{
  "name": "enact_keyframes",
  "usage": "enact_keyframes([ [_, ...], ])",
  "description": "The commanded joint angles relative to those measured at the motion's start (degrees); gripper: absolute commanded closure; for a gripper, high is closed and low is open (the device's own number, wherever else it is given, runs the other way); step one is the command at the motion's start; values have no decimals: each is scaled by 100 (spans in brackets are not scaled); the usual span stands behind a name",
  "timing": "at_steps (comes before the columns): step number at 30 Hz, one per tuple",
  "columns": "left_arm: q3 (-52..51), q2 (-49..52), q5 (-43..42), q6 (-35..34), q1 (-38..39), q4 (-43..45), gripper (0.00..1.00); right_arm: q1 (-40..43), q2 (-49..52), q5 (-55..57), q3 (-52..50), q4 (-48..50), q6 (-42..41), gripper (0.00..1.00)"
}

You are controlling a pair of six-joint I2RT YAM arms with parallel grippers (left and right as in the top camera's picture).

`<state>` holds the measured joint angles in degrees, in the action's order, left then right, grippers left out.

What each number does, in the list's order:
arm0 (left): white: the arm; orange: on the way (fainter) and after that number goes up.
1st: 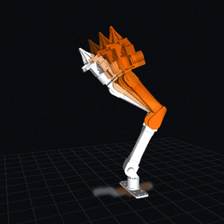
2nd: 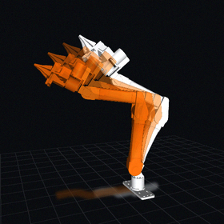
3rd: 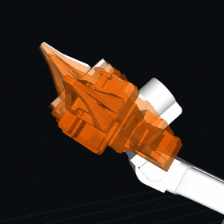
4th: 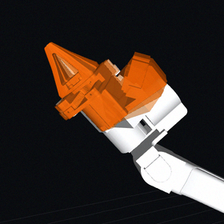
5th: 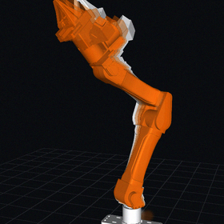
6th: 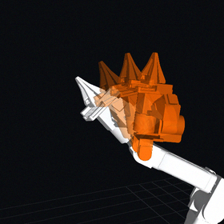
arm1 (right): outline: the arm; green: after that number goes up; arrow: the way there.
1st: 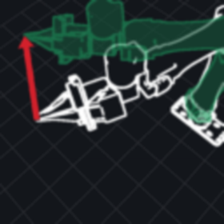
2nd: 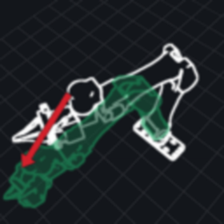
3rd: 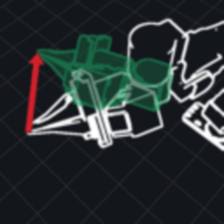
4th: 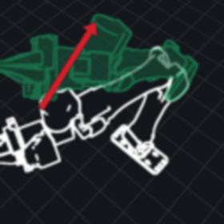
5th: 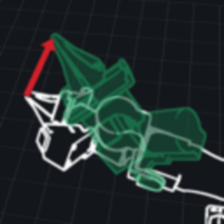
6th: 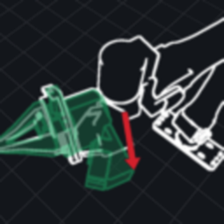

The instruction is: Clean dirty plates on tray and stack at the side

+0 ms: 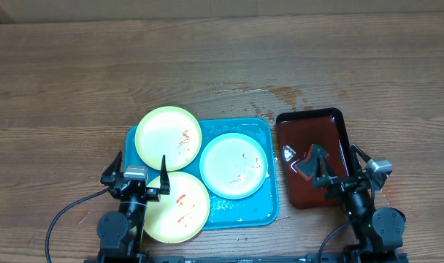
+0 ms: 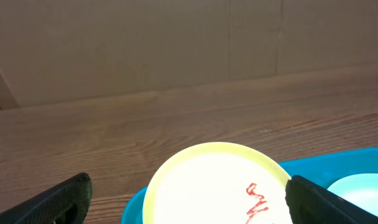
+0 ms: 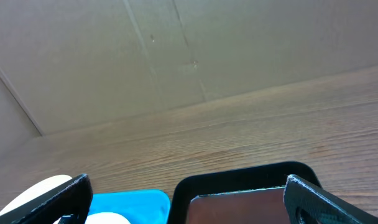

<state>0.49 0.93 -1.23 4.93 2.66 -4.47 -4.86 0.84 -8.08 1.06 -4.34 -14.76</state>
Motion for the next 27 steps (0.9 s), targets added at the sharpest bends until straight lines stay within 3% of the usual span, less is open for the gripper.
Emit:
enact_keyframes([
  [1, -9, 20, 57, 131, 37, -24, 0, 37, -68, 74, -61, 15, -7, 0],
  [17, -9, 20, 57, 131, 37, -24, 0, 42, -7, 90, -59, 0, -9, 0],
  [23, -9, 20, 57, 131, 37, -24, 0, 37, 745, -125, -4, -61, -20, 0],
  [27, -9, 20, 57, 131, 37, -24, 0, 37, 1340, -251, 409, -782, -24, 0],
])
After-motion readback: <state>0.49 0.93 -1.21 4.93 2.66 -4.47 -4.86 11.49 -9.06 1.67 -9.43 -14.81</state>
